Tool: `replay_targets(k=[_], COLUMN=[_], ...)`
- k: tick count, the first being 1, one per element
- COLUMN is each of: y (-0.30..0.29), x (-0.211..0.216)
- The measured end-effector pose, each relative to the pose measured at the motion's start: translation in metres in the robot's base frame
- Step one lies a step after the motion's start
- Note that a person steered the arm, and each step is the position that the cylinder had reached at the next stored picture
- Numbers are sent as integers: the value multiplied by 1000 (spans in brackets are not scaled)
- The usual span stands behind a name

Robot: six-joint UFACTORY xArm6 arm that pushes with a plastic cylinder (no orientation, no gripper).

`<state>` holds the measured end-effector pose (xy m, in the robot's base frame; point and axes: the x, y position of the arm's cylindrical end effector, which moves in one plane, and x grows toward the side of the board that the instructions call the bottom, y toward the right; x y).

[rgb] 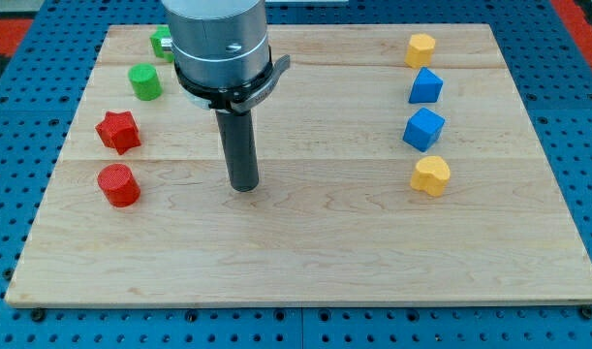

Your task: Slide your arm to the red star

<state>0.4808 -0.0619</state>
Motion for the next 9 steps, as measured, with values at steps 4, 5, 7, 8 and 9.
replay_targets(k=[4,5,7,8,9], y=[10,31,5,3,-6], x=[1,1,18,18,23])
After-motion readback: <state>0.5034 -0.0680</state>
